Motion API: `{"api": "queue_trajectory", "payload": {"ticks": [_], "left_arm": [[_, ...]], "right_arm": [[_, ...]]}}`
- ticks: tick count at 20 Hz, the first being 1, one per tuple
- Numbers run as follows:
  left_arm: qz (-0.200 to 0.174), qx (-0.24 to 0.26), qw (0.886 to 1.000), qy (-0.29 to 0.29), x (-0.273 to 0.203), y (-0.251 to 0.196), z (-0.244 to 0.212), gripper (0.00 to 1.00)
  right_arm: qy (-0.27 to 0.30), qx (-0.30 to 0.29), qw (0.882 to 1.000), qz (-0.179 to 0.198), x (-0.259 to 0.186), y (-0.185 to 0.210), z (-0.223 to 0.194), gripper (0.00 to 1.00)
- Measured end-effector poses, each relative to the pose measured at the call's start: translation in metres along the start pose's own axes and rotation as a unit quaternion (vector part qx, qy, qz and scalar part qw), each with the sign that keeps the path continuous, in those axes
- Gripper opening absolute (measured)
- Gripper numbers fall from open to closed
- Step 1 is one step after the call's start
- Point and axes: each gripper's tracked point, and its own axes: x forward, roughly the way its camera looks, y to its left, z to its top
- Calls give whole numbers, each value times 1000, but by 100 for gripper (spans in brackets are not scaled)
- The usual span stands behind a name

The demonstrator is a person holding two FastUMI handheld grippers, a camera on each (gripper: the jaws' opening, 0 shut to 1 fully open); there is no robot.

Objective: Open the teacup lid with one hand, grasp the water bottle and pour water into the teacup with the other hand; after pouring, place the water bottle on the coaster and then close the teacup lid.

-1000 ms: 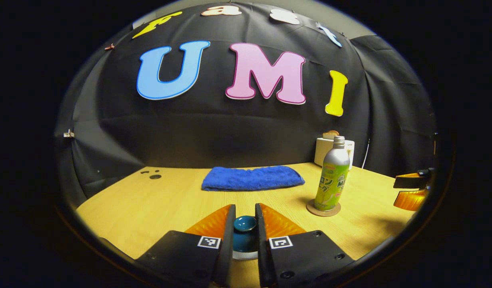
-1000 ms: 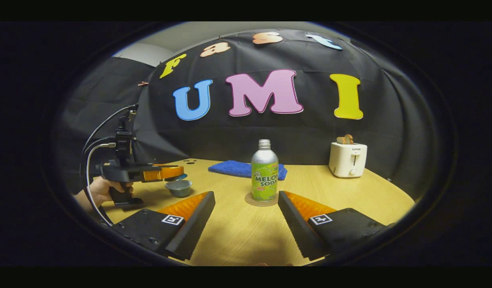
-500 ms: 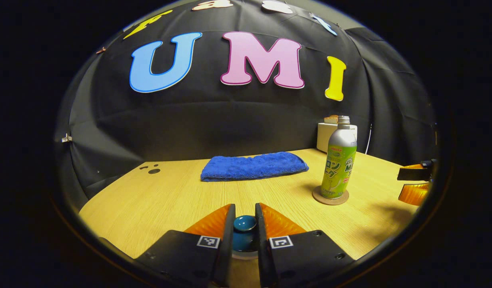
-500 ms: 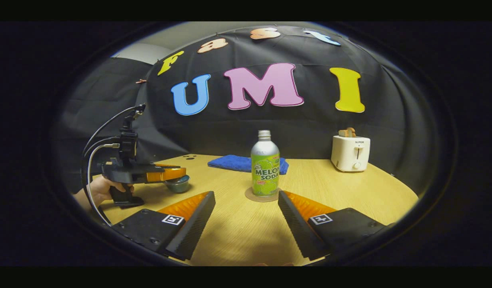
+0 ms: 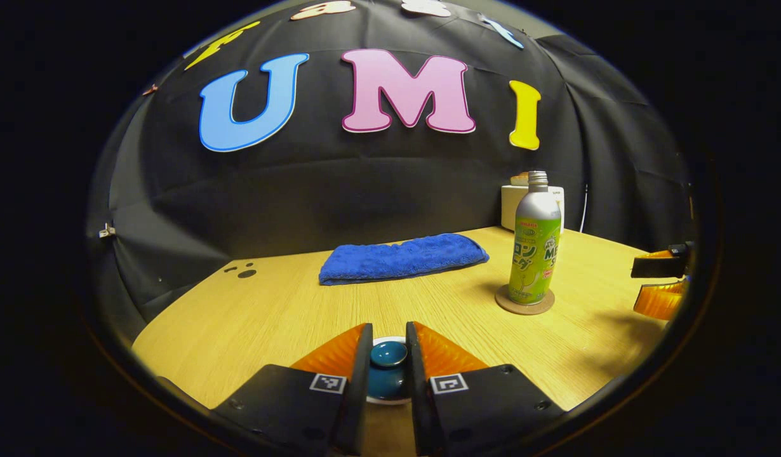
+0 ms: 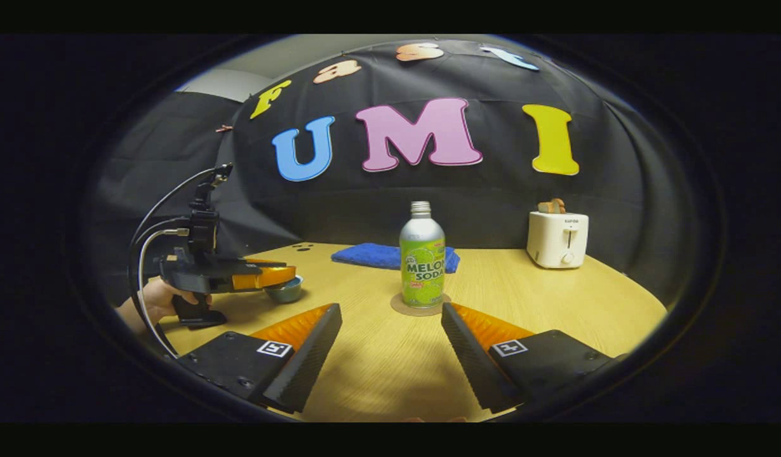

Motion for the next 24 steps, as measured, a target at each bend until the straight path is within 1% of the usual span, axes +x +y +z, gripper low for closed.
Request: {"api": "queue_trajectory", "payload": {"ticks": [2, 3, 4, 5, 9, 12, 16, 19, 24], "left_arm": [[2, 1, 1000, -3, -2, 0, 1, 36], [0, -2, 1000, -7, -3, -2, 2, 36], [-1, -4, 1000, -14, -6, -3, 5, 41], [-1, -6, 1000, -21, -7, -4, 9, 44], [16, 6, 999, -52, -21, 1, 28, 98], [27, 9, 996, -81, -40, 2, 43, 96], [30, -4, 993, -114, -66, 0, 57, 97], [33, -16, 992, -123, -85, -2, 56, 96], [39, -37, 989, -135, -120, -4, 53, 96]], "right_arm": [[1, 1, 1000, -2, -1, -2, -1, 98], [-1, 1, 1000, -4, -1, -2, 0, 98], [-2, 2, 1000, -5, -1, -4, 1, 98], [-2, 2, 1000, -6, -2, -5, 0, 98], [-8, 2, 1000, -11, -3, -6, 5, 98], [-14, -6, 1000, -16, -5, -4, 9, 98], [-20, -8, 1000, -20, -7, 1, 13, 98], [-29, -9, 999, -20, -11, 10, 19, 98], [-47, -8, 998, -43, -21, 15, 28, 98]]}}
